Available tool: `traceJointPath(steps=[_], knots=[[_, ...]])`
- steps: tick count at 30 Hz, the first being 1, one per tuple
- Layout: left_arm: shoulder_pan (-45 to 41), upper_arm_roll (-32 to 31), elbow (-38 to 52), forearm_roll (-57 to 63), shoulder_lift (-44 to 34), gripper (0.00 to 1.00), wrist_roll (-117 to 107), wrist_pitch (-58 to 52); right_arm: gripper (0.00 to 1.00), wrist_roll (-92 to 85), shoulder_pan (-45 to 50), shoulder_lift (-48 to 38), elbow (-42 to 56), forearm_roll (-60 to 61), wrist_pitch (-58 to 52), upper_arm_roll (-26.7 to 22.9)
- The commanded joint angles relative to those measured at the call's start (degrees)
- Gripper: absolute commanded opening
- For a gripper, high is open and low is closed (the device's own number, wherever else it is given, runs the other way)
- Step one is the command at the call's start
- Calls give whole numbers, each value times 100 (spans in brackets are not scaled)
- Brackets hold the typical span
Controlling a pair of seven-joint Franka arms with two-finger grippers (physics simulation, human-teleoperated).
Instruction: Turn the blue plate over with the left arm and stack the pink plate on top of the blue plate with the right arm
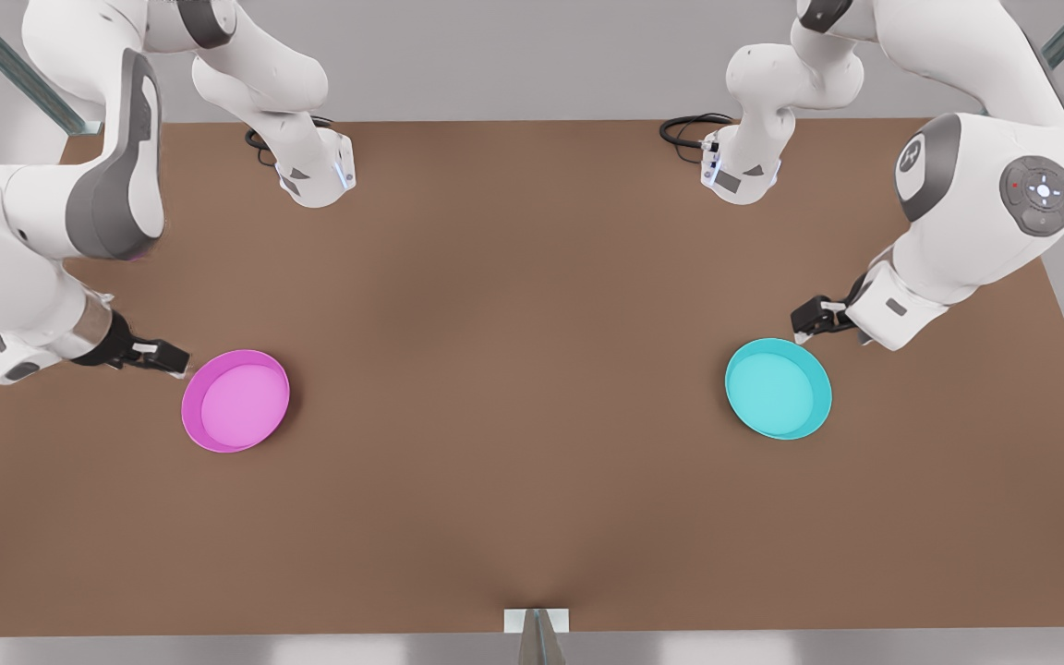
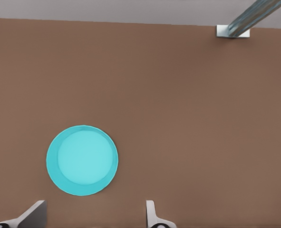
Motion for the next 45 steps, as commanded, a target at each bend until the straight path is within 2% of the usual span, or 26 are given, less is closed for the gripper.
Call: traceJointPath(steps=[1,2,4,5,6,9,10,11,12,14,15,17,18,19,21,24,26,28,30,40,41,43,44,45], knots=[[-1,0,0,-47,16,100,-1,9,100,0,-29,12,12,20,-83,0],[113,0,0,-73,323,100,-27,1,100,-18,-47,-5,3,179,-294,-27],[464,-44,-17,-82,1562,100,-27,-167,100,-18,-46,30,-67,135,-575,-35],[920,-246,26,-318,1887,100,43,-149,100,35,-38,21,-58,126,-584,-35],[1290,-238,35,-1232,2063,100,219,-35,100,44,15,21,-23,126,-610,-35],[1633,35,-140,-1251,2020,100,1379,175,100,35,-47,100,38,267,-857,-35],[1590,35,-1279,-997,1582,100,1397,1192,100,0,-29,118,56,258,-1041,-44],[1475,35,-1749,-935,1369,100,1388,1452,100,44,24,118,39,275,-1059,-35],[1493,26,-1521,-681,1457,100,1440,1135,100,0,-29,83,21,284,-1224,-9],[1765,-18,-1731,-724,1493,100,1581,1266,100,-9,-46,118,65,240,-1375,-18],[1914,-9,-2344,-732,1212,100,1590,1730,100,-9,-55,109,65,214,-1384,-26],[2292,-53,-3153,-759,1141,100,1590,2398,100,9,-64,109,65,205,-1375,-35],[2713,-412,-3524,-785,1079,100,1677,2882,100,17,-64,118,65,205,-1375,-35],[2890,-484,-3542,-785,1132,100,1976,2910,100,0,-64,135,65,205,-1358,-53],[2635,-440,-3419,-706,1106,100,1977,2646,100,-26,-99,126,65,205,-1366,-70],[2811,-484,-3533,-741,1202,100,2302,2857,100,-26,-108,153,47,205,-1322,-70],[2943,-484,-3735,-759,1492,100,2539,3595,100,-26,-108,179,30,205,-1331,-70],[3066,-492,-3805,-864,1668,100,2759,3788,100,-26,-108,179,12,205,-1322,-70],[3145,-519,-3990,-1497,1571,100,2926,3780,100,-18,-108,223,30,196,-1305,-70],[3136,-659,-4008,-1506,1853,96,3040,3920,100,-26,-152,320,12,205,-1287,-70],[3119,-659,-4008,-1506,1870,90,3040,3947,100,-18,-152,320,12,205,-1287,-70],[3110,-651,-4008,-1532,1879,64,3040,3956,100,-18,-152,320,3,196,-1287,-70],[3110,-651,-4016,-1532,1879,57,3040,3956,100,-18,-152,320,3,205,-1287,-70],[3119,-651,-4016,-1532,1932,57,3040,3999,100,-18,-152,320,3,196,-1287,-70]])
